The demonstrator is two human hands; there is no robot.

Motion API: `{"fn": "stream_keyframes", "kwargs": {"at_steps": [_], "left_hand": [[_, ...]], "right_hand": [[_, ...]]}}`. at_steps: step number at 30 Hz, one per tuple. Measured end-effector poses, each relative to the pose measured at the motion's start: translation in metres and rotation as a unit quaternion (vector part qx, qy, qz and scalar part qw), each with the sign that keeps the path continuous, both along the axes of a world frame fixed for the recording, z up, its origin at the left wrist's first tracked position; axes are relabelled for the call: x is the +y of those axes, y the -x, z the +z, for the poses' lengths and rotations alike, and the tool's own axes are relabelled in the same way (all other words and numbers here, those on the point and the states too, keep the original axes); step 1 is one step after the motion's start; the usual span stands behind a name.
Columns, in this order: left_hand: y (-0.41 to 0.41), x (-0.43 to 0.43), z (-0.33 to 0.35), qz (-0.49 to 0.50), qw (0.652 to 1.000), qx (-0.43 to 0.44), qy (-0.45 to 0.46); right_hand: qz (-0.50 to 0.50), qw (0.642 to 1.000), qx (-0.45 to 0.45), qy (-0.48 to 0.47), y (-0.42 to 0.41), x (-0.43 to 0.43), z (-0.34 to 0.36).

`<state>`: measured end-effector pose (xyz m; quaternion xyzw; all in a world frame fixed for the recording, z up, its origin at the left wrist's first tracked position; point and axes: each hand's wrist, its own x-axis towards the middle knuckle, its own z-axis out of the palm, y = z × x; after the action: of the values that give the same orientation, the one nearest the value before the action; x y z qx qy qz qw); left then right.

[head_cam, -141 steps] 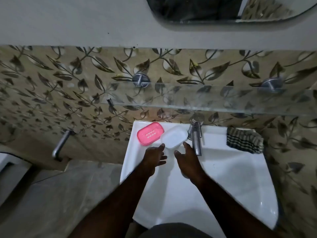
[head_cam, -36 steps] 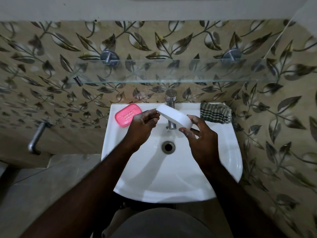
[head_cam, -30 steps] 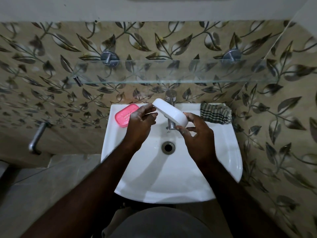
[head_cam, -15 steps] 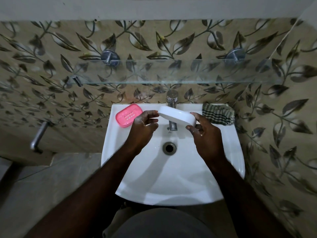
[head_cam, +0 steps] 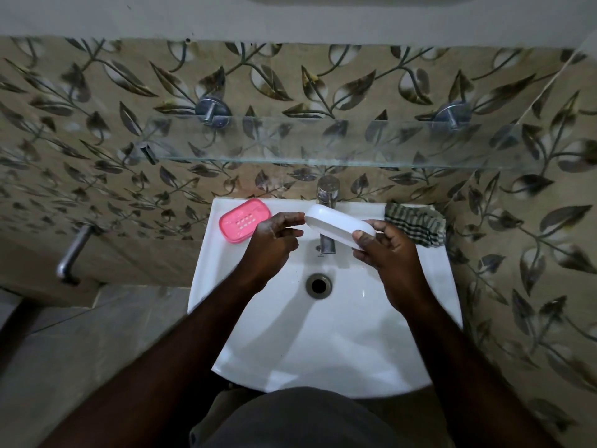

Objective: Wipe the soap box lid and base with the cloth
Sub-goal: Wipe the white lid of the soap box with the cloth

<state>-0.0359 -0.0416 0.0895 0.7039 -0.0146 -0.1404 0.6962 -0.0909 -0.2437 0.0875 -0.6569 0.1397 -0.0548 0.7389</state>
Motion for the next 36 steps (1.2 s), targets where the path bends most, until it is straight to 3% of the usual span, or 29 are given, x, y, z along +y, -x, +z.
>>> {"fn": "stream_keyframes", "kwargs": {"at_steps": [3, 7, 10, 13, 15, 20, 23, 25, 28, 31, 32, 36], "left_hand": [[-0.004, 0.006, -0.003, 0.014, 1.0, 0.005, 0.008], [-0.006, 0.015, -0.013, 0.044, 0.998, 0.037, -0.005], [-0.006, 0.017, -0.02, 0.04, 0.998, 0.049, -0.02], [-0.007, 0.016, -0.02, 0.04, 0.997, 0.053, -0.028], [-0.007, 0.013, -0.019, 0.042, 0.997, 0.054, -0.033], [-0.009, 0.01, -0.005, 0.058, 0.998, 0.036, -0.01], [-0.014, 0.01, 0.006, 0.083, 0.996, 0.029, 0.003], [-0.017, 0.011, 0.011, 0.092, 0.995, 0.024, 0.009], [-0.02, 0.017, 0.011, 0.096, 0.995, 0.023, 0.008], [-0.023, 0.026, 0.003, 0.102, 0.994, 0.012, -0.024], [-0.024, 0.027, 0.001, 0.101, 0.994, 0.011, -0.036], [-0.025, 0.029, 0.0, 0.102, 0.994, 0.005, -0.047]], "right_hand": [[-0.013, 0.997, -0.021, 0.075, 0.003, 0.001, 0.0], [0.02, 0.96, -0.074, 0.27, 0.016, 0.005, -0.018], [0.003, 0.958, -0.079, 0.274, 0.023, 0.003, -0.02], [0.011, 0.93, -0.106, 0.353, 0.021, 0.0, -0.019], [0.041, 0.938, -0.069, 0.337, 0.021, 0.002, -0.021], [-0.008, 0.992, -0.033, 0.12, 0.016, 0.004, 0.006], [0.006, 1.0, -0.018, -0.01, 0.009, 0.008, 0.023], [0.021, 0.999, -0.005, -0.041, 0.004, 0.01, 0.031], [-0.027, 0.998, -0.058, -0.021, 0.001, 0.014, 0.044], [-0.087, 0.971, -0.135, 0.176, -0.002, 0.017, 0.041], [-0.075, 0.968, -0.113, 0.211, -0.004, 0.016, 0.038], [-0.046, 0.983, -0.034, 0.172, -0.009, 0.01, 0.031]]}}
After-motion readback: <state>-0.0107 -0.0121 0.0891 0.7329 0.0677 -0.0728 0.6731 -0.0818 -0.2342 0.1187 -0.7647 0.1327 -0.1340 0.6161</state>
